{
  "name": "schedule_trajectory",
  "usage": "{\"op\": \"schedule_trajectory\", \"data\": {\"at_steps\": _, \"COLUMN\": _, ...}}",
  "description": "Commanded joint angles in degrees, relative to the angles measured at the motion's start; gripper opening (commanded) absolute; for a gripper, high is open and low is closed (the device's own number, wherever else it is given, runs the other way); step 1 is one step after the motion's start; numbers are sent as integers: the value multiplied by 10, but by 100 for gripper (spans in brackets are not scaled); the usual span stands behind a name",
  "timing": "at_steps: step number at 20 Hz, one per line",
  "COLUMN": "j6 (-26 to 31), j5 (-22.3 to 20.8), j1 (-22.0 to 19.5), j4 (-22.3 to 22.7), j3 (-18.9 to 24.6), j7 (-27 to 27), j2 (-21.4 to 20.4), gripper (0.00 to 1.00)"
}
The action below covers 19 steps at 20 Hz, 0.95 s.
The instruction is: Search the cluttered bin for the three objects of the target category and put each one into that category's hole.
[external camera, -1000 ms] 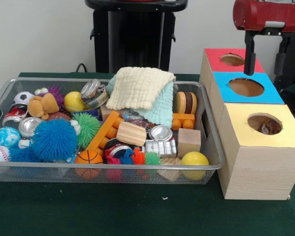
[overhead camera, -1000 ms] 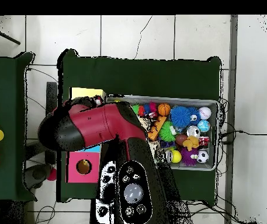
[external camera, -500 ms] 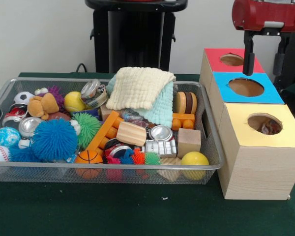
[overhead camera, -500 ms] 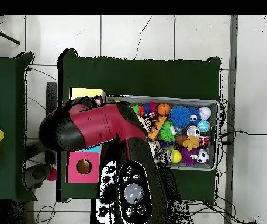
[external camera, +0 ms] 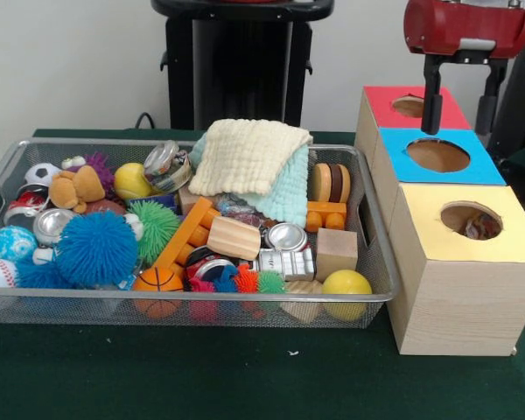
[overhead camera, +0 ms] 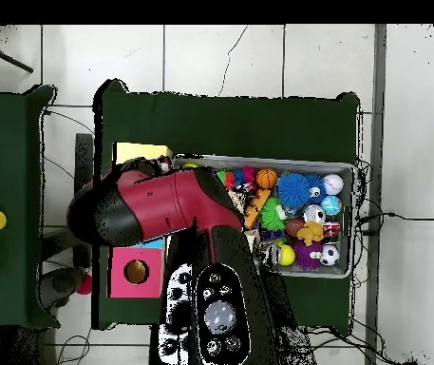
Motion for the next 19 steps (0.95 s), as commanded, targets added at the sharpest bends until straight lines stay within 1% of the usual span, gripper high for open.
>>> {"op": "schedule_trajectory", "data": {"at_steps": 1, "j6": -18, "j5": -32, "j1": 5, "j4": 22, "j3": -44, "j7": 75, "j2": 32, "gripper": 100}}
{"op": "schedule_trajectory", "data": {"at_steps": 3, "j6": -35, "j5": -38, "j1": 13, "j4": 23, "j3": -66, "j7": 93, "j2": 41, "gripper": 100}}
{"op": "schedule_trajectory", "data": {"at_steps": 4, "j6": -41, "j5": -47, "j1": 21, "j4": 18, "j3": -81, "j7": 99, "j2": 47, "gripper": 100}}
{"op": "schedule_trajectory", "data": {"at_steps": 5, "j6": -51, "j5": -55, "j1": 23, "j4": 19, "j3": -87, "j7": 93, "j2": 52, "gripper": 100}}
{"op": "schedule_trajectory", "data": {"at_steps": 6, "j6": -69, "j5": -59, "j1": 21, "j4": 22, "j3": -86, "j7": 84, "j2": 56, "gripper": 100}}
{"op": "schedule_trajectory", "data": {"at_steps": 10, "j6": -134, "j5": -46, "j1": 18, "j4": 35, "j3": -96, "j7": 101, "j2": 74, "gripper": 100}}
{"op": "schedule_trajectory", "data": {"at_steps": 14, "j6": -157, "j5": -36, "j1": 8, "j4": 44, "j3": -92, "j7": 87, "j2": 79, "gripper": 100}}
{"op": "schedule_trajectory", "data": {"at_steps": 15, "j6": -144, "j5": -41, "j1": 4, "j4": 46, "j3": -86, "j7": 65, "j2": 75, "gripper": 100}}
{"op": "schedule_trajectory", "data": {"at_steps": 16, "j6": -137, "j5": -44, "j1": 2, "j4": 45, "j3": -82, "j7": 41, "j2": 74, "gripper": 0}}
{"op": "schedule_trajectory", "data": {"at_steps": 19, "j6": -147, "j5": -45, "j1": -2, "j4": 50, "j3": -79, "j7": 39, "j2": 74, "gripper": 0}}
